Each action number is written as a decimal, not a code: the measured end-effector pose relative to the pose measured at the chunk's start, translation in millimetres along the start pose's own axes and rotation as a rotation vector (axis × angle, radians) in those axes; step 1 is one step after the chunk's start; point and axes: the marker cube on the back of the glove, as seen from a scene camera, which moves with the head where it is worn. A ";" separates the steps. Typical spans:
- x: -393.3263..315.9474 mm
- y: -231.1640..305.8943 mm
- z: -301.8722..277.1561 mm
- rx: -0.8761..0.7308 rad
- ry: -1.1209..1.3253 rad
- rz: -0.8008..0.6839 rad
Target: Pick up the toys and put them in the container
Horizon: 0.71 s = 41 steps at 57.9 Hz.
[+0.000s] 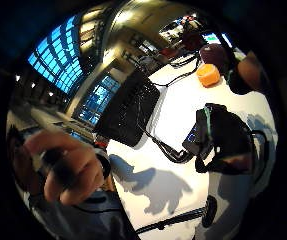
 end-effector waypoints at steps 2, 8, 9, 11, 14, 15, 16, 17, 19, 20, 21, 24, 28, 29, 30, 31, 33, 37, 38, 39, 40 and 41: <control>-1.2 1.6 0.5 -0.013 0.001 -0.002; -5.1 4.6 3.0 -0.063 0.010 -0.017; -5.5 4.6 3.3 -0.070 0.011 -0.017; -5.9 4.1 3.8 -0.078 0.014 -0.018; -5.7 2.2 4.7 -0.077 0.019 -0.022; -5.7 1.7 4.9 -0.074 0.021 -0.021; -5.9 1.5 5.1 -0.070 0.021 -0.018; -6.2 1.5 5.3 -0.064 0.021 -0.015; -7.0 2.4 5.7 -0.049 0.019 -0.011; -7.4 3.0 5.8 -0.044 0.017 -0.010; -7.6 3.4 5.9 -0.040 0.015 -0.010; -7.4 2.5 5.7 -0.036 0.012 -0.015; -8.7 3.4 5.8 -0.047 0.013 -0.025; -9.4 3.5 6.1 -0.046 0.015 -0.028; -10.1 3.4 6.5 -0.045 0.017 -0.029; -11.0 3.3 6.8 -0.044 0.019 -0.031; -13.3 3.5 7.6 -0.047 0.022 -0.038; -19.8 5.2 8.5 -0.055 0.027 -0.061; -21.8 5.5 8.7 -0.056 0.029 -0.067; -23.8 5.7 9.0 -0.057 0.032 -0.074; -25.8 5.6 9.3 -0.057 0.035 -0.082; -27.7 5.0 9.8 -0.055 0.041 -0.091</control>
